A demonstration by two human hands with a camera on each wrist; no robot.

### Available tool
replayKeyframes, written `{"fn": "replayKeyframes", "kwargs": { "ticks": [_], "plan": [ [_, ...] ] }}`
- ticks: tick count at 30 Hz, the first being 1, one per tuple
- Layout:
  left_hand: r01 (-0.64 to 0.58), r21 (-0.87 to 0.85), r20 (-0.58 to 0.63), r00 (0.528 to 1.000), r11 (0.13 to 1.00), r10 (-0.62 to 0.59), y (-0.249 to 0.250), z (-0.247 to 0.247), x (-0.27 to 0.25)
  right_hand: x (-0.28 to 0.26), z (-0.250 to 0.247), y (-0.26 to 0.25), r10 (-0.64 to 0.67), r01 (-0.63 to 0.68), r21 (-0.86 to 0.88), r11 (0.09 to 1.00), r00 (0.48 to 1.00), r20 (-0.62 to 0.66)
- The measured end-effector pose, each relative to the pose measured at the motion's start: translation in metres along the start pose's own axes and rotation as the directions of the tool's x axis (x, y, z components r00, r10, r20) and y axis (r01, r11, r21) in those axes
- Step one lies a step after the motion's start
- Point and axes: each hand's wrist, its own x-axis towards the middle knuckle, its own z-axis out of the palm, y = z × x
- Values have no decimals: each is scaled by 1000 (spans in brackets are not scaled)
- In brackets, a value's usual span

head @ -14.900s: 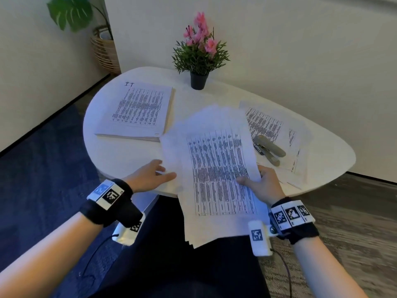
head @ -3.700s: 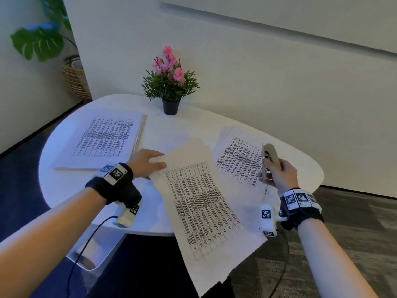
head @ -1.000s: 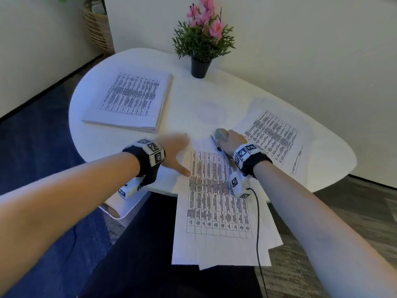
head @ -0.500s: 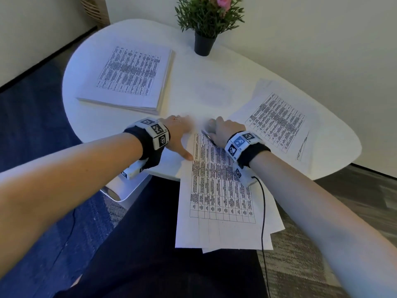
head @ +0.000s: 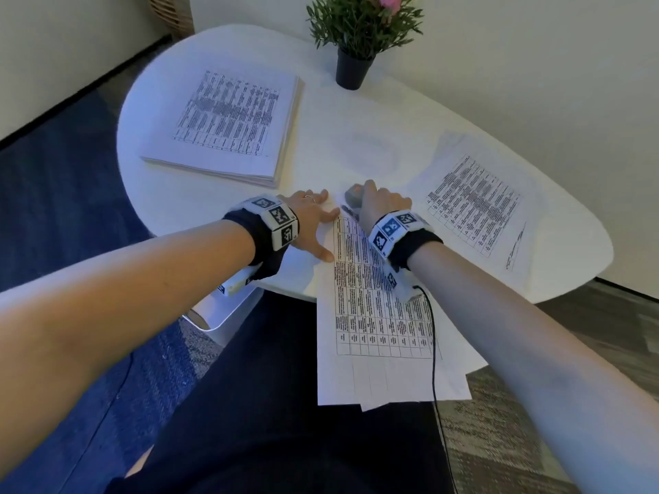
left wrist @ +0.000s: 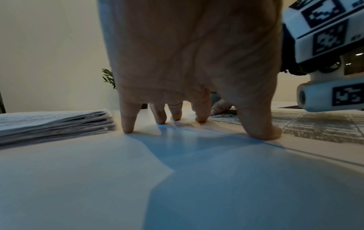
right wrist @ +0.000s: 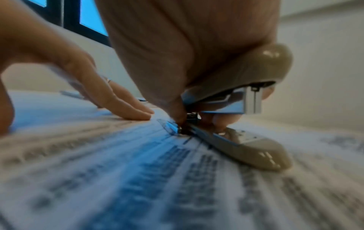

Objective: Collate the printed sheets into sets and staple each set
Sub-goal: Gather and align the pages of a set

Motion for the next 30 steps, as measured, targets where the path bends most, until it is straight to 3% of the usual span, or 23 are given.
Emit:
{"fn": "replayKeyframes", "kwargs": {
  "ticks": [4, 10, 16, 23, 27, 30],
  "plan": [
    [13, 2, 1, 1000, 1000, -13, -1, -1, 2, -2, -10, -10, 26, -37, 111, 993, 994, 102],
    [22, -34, 17, 1000, 999, -21, -3, 0, 5, 2, -12, -13, 76, -96, 197, 976, 991, 106],
    [36, -43, 8, 999, 998, -35, -3, 3, 5, 14, -4, -5, -88, 87, -49, 995, 996, -27],
    [30, -69, 9, 1000, 997, -29, -4, 3, 4, 27, -4, -16, 125, -135, 281, 950, 991, 52],
    [10, -109, -37, 999, 994, -14, -7, 7, 0, 35, -3, -18, 31, -50, 248, 967, 996, 81],
    [39, -158, -82, 995, 987, -52, -13, 14, -2, 29, 3, -11, -100, 83, 176, 981, 991, 91]
  ]
}}
